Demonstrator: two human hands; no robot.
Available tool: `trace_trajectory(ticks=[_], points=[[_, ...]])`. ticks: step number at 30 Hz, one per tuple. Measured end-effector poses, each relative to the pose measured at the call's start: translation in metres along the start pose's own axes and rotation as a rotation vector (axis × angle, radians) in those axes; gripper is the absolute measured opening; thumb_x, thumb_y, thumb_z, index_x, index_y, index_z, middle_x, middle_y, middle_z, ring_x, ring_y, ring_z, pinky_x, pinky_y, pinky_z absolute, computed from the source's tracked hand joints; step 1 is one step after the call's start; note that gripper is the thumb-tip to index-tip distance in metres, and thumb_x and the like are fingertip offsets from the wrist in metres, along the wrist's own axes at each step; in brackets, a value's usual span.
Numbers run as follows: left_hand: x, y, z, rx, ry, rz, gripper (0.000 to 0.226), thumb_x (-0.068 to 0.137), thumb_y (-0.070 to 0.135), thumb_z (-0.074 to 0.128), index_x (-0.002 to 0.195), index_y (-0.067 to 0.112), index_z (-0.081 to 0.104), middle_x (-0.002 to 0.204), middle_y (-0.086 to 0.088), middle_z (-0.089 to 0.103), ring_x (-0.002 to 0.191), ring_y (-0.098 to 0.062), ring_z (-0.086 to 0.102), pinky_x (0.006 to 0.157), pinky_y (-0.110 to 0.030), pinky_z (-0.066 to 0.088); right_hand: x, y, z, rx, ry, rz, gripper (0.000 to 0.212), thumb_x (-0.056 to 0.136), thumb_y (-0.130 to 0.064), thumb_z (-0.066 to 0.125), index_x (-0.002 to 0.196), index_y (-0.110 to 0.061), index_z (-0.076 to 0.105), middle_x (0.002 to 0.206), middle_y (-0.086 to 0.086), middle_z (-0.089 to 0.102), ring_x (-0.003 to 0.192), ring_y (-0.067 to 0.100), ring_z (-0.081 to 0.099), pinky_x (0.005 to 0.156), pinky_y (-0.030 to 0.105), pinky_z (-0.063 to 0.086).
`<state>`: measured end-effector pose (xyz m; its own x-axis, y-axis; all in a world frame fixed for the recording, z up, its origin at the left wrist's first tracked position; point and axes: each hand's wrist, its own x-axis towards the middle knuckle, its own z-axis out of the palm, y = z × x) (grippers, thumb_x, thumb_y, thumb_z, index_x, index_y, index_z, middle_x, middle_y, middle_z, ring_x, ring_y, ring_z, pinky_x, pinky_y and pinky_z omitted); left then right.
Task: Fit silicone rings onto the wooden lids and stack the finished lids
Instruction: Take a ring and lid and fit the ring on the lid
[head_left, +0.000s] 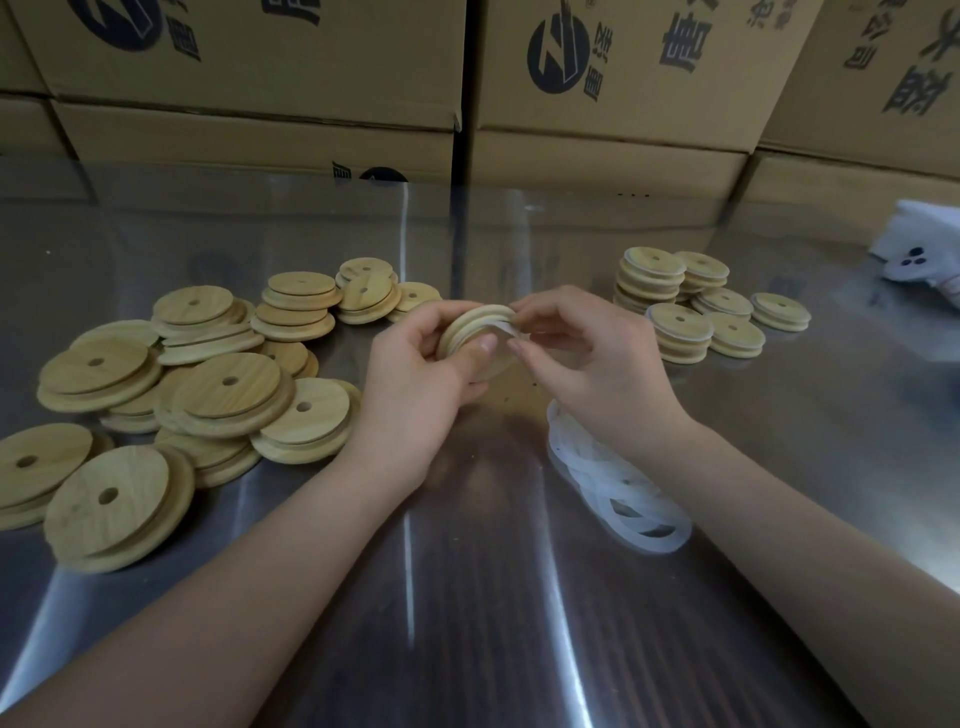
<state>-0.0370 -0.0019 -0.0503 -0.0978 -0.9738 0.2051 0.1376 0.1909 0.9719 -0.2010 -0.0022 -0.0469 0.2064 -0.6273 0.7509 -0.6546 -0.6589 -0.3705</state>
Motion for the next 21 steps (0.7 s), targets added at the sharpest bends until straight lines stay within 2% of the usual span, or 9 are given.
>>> trace_trajectory(ticks=[3,6,10,13,16,21], points=[[0.0004,-0.0002,-0.0014,-0.049,-0.021,-0.039,0.021,0.088,0.004,0.068,0.092,0.025,0.069,0.094,0.000,0.074,0.091,-0.013,0.071,0.076,-0.036,0.062,-0.0001,-0.0003,0.0004,0.002,0.013,-0.023,0.009,0.084,-0.004,0.072,0.093,0.000,0.069,0.094,0.009,0.072,0.087,0.019,0.069,0.076,0.037,0.058],[0.0007,-0.0017,-0.0027,0.002,-0.019,0.008,0.021,0.083,0.003,0.073,0.091,0.021,0.068,0.092,-0.001,0.075,0.090,-0.015,0.072,0.076,-0.038,0.062,0.0004,-0.0003,-0.0002,-0.026,0.030,-0.086,0.006,0.084,-0.002,0.072,0.089,0.001,0.071,0.094,0.011,0.072,0.090,0.022,0.070,0.076,0.039,0.058],[0.0023,-0.0030,-0.0046,0.086,-0.006,0.104,0.026,0.078,0.003,0.079,0.084,0.027,0.069,0.085,0.007,0.075,0.085,-0.009,0.071,0.075,-0.028,0.059,0.0011,0.0012,-0.0015,-0.064,0.030,-0.139,0.004,0.085,-0.002,0.071,0.087,0.001,0.072,0.092,0.012,0.072,0.091,0.025,0.070,0.078,0.040,0.057],[0.0044,-0.0032,-0.0050,0.111,0.011,0.128,0.029,0.076,-0.003,0.078,0.081,0.025,0.068,0.078,0.011,0.074,0.078,-0.004,0.069,0.073,-0.025,0.058,0.0010,0.0018,-0.0014,-0.083,0.022,-0.166,0.003,0.086,-0.001,0.069,0.087,0.002,0.071,0.091,0.012,0.071,0.090,0.025,0.068,0.078,0.037,0.056],[0.0063,-0.0024,-0.0059,0.130,0.017,0.144,0.030,0.075,-0.007,0.076,0.080,0.021,0.068,0.076,0.008,0.073,0.075,-0.004,0.069,0.071,-0.023,0.056,0.0011,0.0015,-0.0005,-0.073,0.017,-0.165,0.002,0.086,0.002,0.068,0.087,0.002,0.070,0.090,0.013,0.069,0.087,0.025,0.067,0.076,0.035,0.055],[0.0072,-0.0011,-0.0055,0.135,0.008,0.148,0.027,0.076,-0.010,0.075,0.083,0.016,0.069,0.080,0.002,0.072,0.076,-0.007,0.068,0.072,-0.022,0.056,0.0012,0.0019,-0.0008,-0.070,0.024,-0.166,0.003,0.084,0.006,0.069,0.084,0.003,0.069,0.086,0.013,0.068,0.082,0.026,0.066,0.073,0.040,0.054]])
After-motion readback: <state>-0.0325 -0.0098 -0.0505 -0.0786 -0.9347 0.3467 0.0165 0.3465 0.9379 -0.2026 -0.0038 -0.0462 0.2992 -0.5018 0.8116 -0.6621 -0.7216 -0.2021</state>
